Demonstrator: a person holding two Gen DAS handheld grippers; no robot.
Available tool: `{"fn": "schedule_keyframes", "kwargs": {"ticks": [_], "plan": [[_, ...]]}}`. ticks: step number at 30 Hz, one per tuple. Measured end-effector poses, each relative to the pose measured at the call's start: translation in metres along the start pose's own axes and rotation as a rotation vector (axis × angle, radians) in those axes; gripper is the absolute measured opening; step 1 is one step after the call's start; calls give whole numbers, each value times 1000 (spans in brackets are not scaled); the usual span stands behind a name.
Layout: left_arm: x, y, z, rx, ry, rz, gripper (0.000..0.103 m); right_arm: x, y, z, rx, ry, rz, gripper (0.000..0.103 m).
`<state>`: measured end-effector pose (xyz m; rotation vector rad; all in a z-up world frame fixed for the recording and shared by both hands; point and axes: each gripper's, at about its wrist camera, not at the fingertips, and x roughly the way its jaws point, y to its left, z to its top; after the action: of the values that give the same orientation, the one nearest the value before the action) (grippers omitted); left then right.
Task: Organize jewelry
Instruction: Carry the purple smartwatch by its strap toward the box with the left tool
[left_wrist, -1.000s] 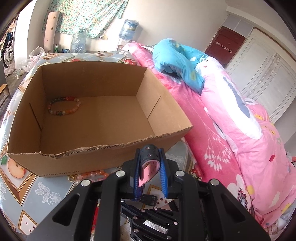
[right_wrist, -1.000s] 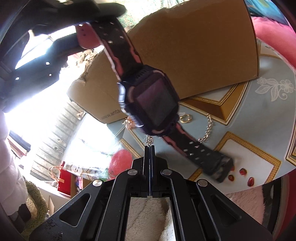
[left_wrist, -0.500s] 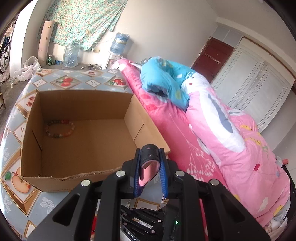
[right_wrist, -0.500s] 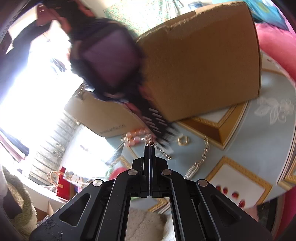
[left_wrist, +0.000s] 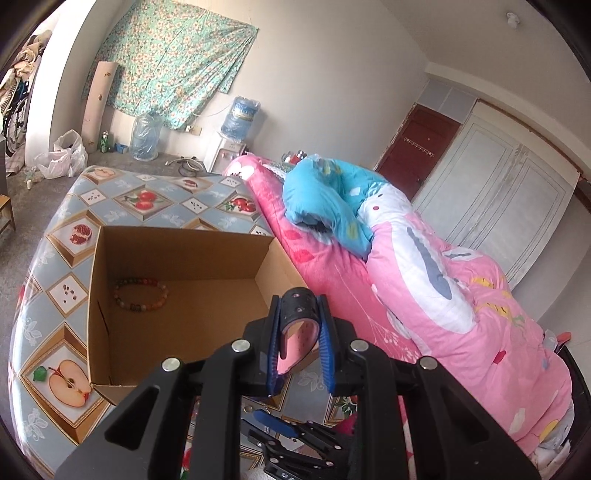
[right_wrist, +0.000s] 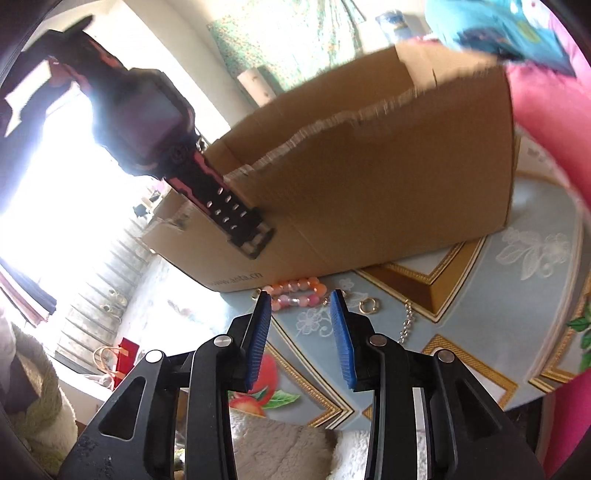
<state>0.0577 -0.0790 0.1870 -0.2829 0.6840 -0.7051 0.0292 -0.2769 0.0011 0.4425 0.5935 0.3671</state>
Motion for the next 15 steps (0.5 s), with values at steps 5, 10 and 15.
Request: {"fn": "schedule_keyframes", "kwargs": {"ticks": [5, 10, 15], "plan": [[-16, -4, 10, 8, -25, -27, 18, -31, 10, 5, -9, -80, 95, 41], [-34, -13, 21, 34, -49, -63, 18, -55, 15, 12, -54, -160, 101, 44], [-48, -29, 31, 67, -65, -103, 18, -72, 38, 27, -158, -233, 85, 55]]}}
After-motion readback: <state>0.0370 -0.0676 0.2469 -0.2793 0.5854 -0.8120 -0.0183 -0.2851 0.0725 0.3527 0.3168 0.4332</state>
